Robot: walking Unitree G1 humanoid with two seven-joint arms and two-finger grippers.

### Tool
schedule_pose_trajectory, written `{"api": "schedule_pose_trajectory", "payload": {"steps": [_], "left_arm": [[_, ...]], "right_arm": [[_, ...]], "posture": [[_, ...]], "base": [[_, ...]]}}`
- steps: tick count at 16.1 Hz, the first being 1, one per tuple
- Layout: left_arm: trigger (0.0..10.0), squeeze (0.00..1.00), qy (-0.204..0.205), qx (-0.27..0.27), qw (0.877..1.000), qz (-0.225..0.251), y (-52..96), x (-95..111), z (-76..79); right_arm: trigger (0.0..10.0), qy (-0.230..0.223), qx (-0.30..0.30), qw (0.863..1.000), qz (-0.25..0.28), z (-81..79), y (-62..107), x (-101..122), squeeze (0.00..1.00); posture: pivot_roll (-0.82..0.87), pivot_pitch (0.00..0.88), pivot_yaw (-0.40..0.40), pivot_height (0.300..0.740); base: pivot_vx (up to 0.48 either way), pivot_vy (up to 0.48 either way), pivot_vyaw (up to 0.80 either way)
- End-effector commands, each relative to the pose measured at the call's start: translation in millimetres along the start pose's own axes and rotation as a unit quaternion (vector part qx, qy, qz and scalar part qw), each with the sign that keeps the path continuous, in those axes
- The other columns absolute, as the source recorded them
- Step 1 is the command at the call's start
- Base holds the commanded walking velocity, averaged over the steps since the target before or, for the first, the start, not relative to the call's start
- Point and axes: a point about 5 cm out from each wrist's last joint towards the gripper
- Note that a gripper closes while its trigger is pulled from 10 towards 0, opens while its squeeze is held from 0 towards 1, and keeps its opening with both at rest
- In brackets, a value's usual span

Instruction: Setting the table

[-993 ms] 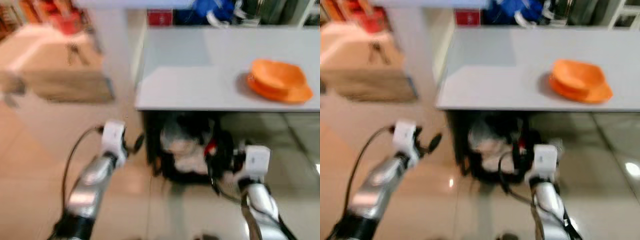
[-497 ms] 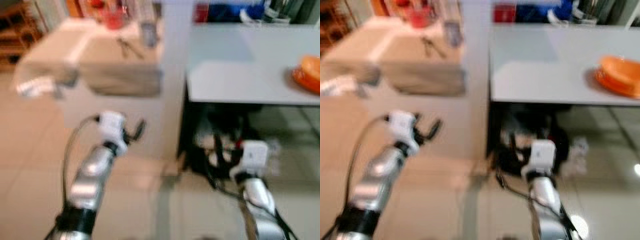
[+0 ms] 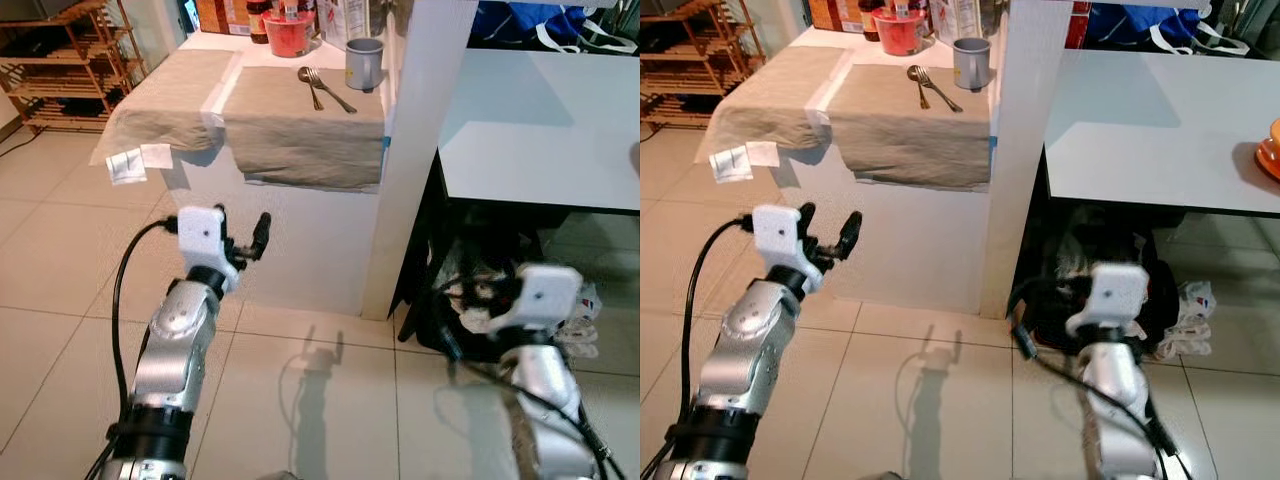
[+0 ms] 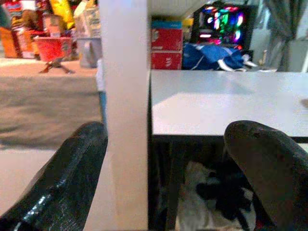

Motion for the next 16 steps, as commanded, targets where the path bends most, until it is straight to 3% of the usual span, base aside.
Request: {"api": "schedule_pose_trajectory", "payload": {"steps": [1, 4, 7, 9, 16], "left_arm": [[10.0, 0.00, -0.013, -0.012, 1.000, 0.001, -2.8, 4.6, 2.5], [10.0, 0.00, 0.002, -0.015, 1.000, 0.005, -3.1, 6.7, 4.9], [10.0, 0.00, 0.016, -0.018, 0.999, 0.027, -8.8, 19.6, 9.7], [10.0, 0.00, 0.012, -0.017, 1.000, 0.023, -9.5, 21.4, 10.3], [10.0, 0.00, -0.013, -0.030, 0.999, 0.001, -18.9, 20.7, 16.4]], "right_arm": [[10.0, -0.004, -0.011, 1.000, -0.021, 4.1, 1.2, -6.8, 0.00], [10.0, -0.006, -0.006, 1.000, -0.028, -2.0, 5.4, -9.1, 0.00], [10.0, 0.000, 0.001, 1.000, -0.007, -4.7, -1.3, 1.1, 0.00], [10.0, 0.003, 0.004, 1.000, -0.017, -4.1, 2.2, -3.3, 0.00], [10.0, 0.004, 0.024, 0.999, -0.040, -15.1, 7.3, -15.8, 0.00]], "posture": [[-0.06, 0.009, 0.045, 0.740], [-0.06, 0.013, 0.050, 0.740], [-0.07, 0.027, 0.045, 0.740], [-0.06, 0.026, 0.044, 0.740], [-0.05, 0.024, 0.053, 0.740]], "base": [[0.000, 0.000, 0.00], [0.000, 0.000, 0.00], [0.186, 0.404, 0.00], [0.000, 0.435, 0.00], [0.442, 0.086, 0.00]]}}
Point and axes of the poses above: a point about 5 cm out from each wrist's last joint towards the gripper, its own y axis pointing back from the gripper into the wrist, its own x axis along the axis of the wrist's last joint, z = x × y
